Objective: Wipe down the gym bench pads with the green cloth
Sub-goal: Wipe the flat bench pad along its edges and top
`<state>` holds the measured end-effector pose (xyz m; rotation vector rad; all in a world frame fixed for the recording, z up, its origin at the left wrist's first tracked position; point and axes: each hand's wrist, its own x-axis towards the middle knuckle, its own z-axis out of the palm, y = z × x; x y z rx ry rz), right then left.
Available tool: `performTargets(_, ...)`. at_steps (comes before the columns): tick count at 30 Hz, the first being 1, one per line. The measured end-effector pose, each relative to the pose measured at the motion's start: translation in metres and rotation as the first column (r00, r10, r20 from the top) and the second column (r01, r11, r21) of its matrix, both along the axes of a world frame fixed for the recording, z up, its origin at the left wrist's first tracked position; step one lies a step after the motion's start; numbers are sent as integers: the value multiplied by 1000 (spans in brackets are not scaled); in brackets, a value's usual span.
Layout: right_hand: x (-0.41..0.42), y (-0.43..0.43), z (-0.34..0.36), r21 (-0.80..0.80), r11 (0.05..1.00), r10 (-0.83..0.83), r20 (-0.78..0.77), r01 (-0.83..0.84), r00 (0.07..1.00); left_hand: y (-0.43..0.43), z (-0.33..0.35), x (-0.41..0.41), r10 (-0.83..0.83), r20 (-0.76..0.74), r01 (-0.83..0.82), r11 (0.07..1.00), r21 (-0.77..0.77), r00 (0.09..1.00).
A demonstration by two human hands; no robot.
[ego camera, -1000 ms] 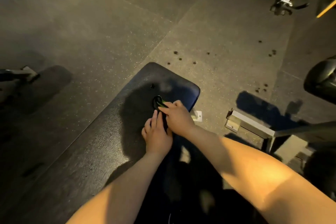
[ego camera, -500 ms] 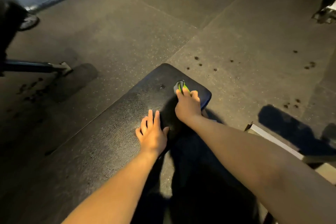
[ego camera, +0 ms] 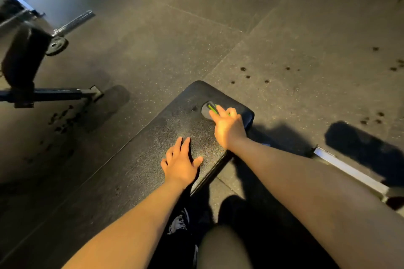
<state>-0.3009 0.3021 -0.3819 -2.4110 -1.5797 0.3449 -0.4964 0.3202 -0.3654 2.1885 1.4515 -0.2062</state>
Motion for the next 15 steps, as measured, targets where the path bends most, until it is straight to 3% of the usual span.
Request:
performTargets(4,34,1,-1,82,957,-274,-43,277,961,1,-1,0,1,2,-1,1000,2,1000)
performTargets(7,31,0,-3,145,929,-339,-38,341,940,0,-2,0,12,11,-12,1000,-9,1000)
performTargets(10,9,-1,-2,133,975,-184,55,175,981,0,-1,0,43,33,-43,999,-14,999)
performTargets(12,-12,-4,3,80,996,-47,28,45,998,-1,1,2,66,57,-66,998,-11,996)
performTargets(15,-44,-5,10,141,973,189,-46,-181,981,-6,0,3,93,81,-94,996,8,992)
